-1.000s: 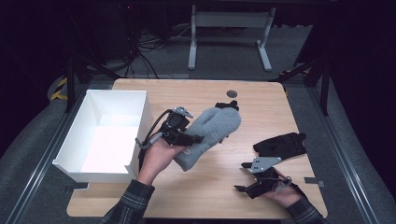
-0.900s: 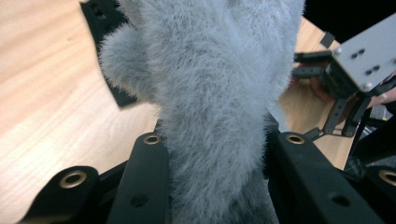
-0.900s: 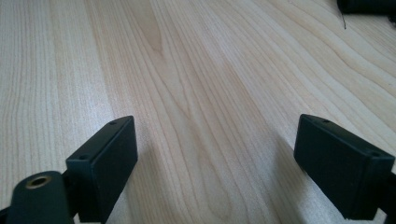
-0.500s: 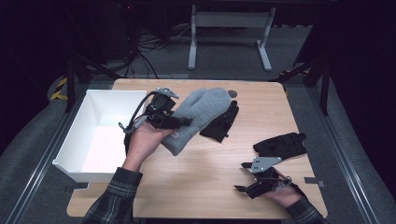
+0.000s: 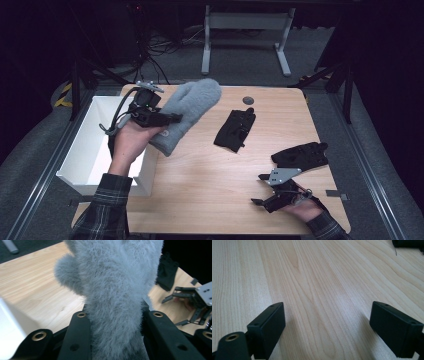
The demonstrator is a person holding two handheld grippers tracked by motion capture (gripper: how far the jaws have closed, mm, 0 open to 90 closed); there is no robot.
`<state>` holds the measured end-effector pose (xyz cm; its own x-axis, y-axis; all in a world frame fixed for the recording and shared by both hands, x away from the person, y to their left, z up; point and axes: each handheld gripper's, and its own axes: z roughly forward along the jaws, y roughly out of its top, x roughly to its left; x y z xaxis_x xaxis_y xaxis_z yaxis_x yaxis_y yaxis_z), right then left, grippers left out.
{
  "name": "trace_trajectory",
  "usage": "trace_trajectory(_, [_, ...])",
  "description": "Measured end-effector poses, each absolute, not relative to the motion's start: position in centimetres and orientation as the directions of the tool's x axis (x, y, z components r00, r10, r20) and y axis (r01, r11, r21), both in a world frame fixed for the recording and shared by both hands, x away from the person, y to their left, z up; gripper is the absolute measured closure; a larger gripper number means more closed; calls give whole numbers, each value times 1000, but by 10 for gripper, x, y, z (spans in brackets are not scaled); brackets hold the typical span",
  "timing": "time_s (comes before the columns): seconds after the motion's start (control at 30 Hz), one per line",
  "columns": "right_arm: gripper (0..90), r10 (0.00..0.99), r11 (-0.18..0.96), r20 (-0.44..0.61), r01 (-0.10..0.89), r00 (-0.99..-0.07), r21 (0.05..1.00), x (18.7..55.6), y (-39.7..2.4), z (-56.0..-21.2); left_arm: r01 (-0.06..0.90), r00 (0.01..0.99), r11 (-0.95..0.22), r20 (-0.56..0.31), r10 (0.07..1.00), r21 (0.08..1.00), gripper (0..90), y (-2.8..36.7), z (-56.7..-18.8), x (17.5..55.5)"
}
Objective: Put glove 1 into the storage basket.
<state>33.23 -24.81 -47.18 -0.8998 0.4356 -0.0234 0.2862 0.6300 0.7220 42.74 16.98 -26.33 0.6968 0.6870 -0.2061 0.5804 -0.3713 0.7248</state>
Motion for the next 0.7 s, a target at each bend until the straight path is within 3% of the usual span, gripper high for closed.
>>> trace_trajectory(0.4, [135, 435, 630, -24, 286, -900, 722, 332, -248, -472, 619, 592, -264, -218, 776, 740, 690, 234, -256, 421])
trace_trajectory(0.7, [134, 436, 630, -23, 287, -900, 722, 332, -248, -472, 674, 480, -184, -235, 845, 715, 690, 279, -274, 415])
